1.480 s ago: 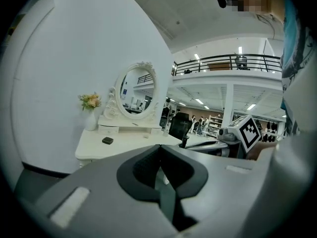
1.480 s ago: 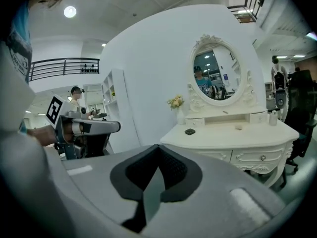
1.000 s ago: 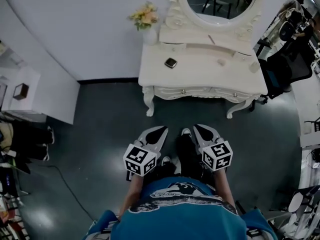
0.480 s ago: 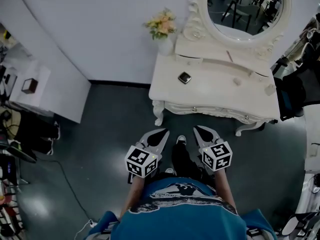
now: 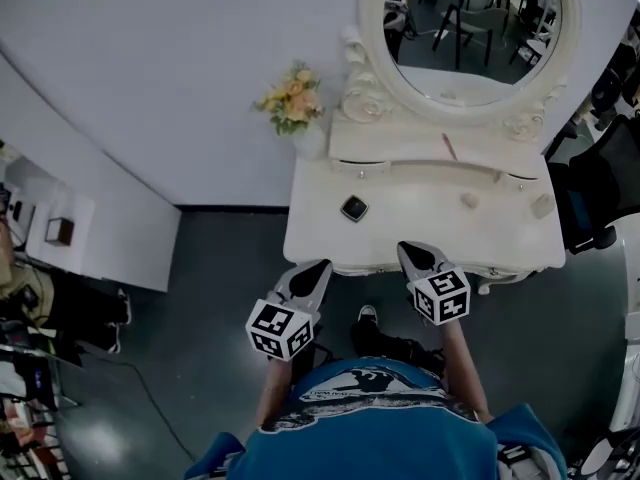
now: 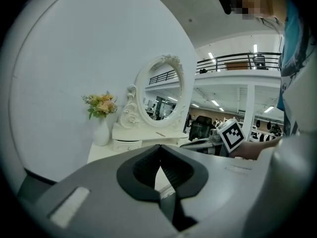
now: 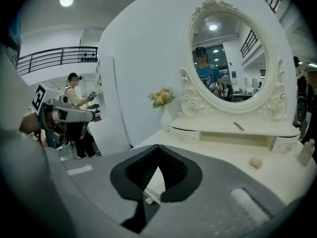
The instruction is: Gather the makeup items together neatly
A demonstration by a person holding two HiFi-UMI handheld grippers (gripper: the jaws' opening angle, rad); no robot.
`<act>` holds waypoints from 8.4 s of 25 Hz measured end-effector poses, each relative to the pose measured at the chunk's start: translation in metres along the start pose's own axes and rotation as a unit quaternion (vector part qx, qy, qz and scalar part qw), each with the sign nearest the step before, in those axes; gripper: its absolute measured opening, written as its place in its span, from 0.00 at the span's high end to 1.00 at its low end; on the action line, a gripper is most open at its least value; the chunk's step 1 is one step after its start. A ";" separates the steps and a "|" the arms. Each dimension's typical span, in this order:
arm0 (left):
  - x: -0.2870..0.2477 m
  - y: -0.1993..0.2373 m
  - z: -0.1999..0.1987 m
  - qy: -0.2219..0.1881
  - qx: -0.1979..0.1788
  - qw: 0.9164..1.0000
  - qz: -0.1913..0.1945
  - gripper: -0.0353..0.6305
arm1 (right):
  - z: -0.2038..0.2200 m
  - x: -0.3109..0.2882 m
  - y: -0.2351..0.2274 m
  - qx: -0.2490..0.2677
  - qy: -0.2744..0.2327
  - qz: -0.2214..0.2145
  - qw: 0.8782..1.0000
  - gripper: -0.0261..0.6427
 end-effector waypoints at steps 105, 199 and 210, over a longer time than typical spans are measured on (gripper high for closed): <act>-0.153 0.110 -0.089 0.111 -0.057 0.977 0.174 0.93 | 0.049 -0.207 -0.037 -0.005 0.199 0.011 0.980 0.45; -0.285 -0.028 -0.026 0.142 -0.015 0.984 0.108 0.93 | 0.105 -0.036 -0.323 0.324 0.291 -0.123 0.892 0.73; -0.283 -0.020 -0.022 0.153 -0.005 0.984 0.088 0.93 | 0.116 -0.047 -0.314 0.263 0.289 -0.147 0.909 0.81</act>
Point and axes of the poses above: the fingertips, and each gripper's own axes: x backward along the fingers, y to its left, z out of its underside, the point moved 9 cm from there along x, backward along the fingers, and after that the axes turned 9 degrees about x, right-handed, at the moved point
